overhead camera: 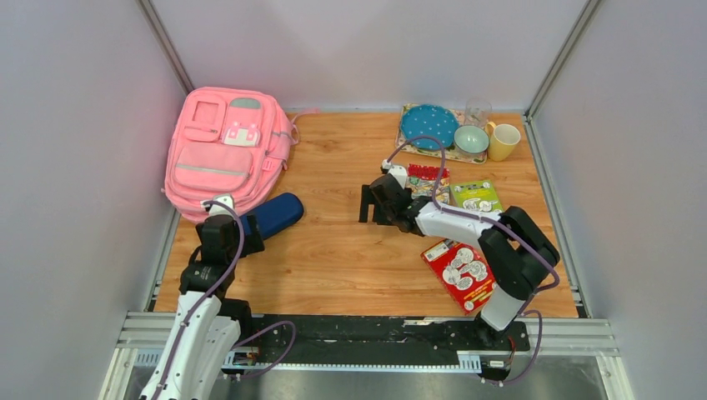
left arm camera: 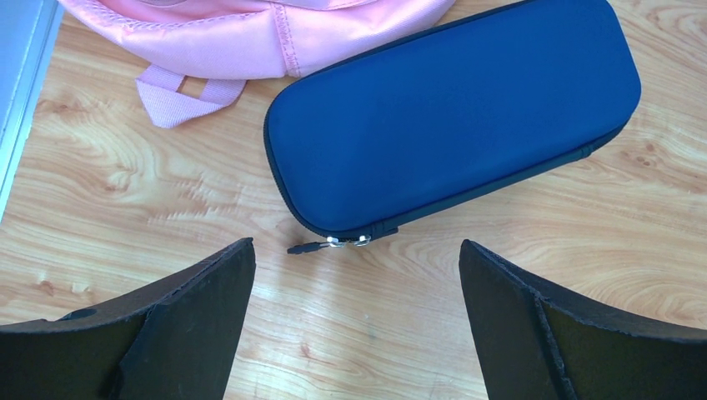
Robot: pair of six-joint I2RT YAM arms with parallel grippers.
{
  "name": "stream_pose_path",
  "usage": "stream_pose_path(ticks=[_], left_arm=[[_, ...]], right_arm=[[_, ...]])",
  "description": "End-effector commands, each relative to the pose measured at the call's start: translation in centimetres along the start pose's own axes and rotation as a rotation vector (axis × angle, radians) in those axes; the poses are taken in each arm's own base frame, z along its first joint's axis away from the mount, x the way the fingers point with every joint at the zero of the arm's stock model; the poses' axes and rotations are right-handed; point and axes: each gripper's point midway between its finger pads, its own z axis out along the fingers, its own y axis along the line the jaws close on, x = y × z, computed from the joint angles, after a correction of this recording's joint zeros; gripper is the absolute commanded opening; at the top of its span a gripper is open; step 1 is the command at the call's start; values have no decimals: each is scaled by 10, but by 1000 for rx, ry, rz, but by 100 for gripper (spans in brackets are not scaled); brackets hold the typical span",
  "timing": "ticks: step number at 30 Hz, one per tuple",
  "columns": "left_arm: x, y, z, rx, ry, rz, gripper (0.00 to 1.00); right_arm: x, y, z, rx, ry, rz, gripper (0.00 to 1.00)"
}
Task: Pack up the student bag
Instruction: Adjust the book at the center of the board.
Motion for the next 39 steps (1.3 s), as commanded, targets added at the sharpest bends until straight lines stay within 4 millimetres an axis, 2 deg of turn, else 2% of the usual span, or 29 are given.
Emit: stream_pose_path(ticks=[1,3,4,6,7,9,10,13,14,16,18,20,21,23,24,25,30,39], left_arm=[[-7,5,-2,-28,-21,-18,99],[-7,5,-2,-30,-19,-17,99],[-8,5,-2,-33,-19,-19,99],[-7,5,0,-35,-12,-15,99],[-6,5,1,-35,-7,-14,99],[-5,5,3,-40,9,-8,99],[-4,6,3,-47,15,-9,99],[-4,7,6,-60,30,-15,99],[-4,6,6,-60,34,-17,99],[-7,7,8,-72,25,-26,99],[-14,8,10,-86,5,-34,99],[-20,13,10,-121,-4,-44,99],[-21,14,11,-126,-6,-46,99],[-21,12,14,-121,4,-41,99],[-21,11,14,-120,11,-42,99],[-19,9,14,-110,21,-42,99],[-11,5,15,-79,21,-72,99],[-12,-1,10,-35,-1,-84,99]], right_arm=[[-17,-31,16,70,-14,76,92],[-16,-44,20,83,3,94,92],[-16,-59,21,112,8,108,92],[-16,-72,19,130,12,126,92],[-13,-88,18,153,25,148,92],[-15,-99,13,168,20,171,92],[-15,-113,11,193,25,192,92],[-7,-140,0,257,68,233,91],[-3,-144,-3,263,76,233,91],[-13,-130,-11,188,47,236,91],[-16,-105,-15,83,52,246,91],[-26,-71,-19,-28,44,231,91],[-46,-53,-21,-66,8,228,90],[-42,-29,-20,-107,61,203,89],[-56,-15,-22,-133,43,191,88],[-53,-8,-24,-137,53,167,88],[-58,-2,-34,-158,32,168,88],[-47,-9,-59,-165,47,148,88]])
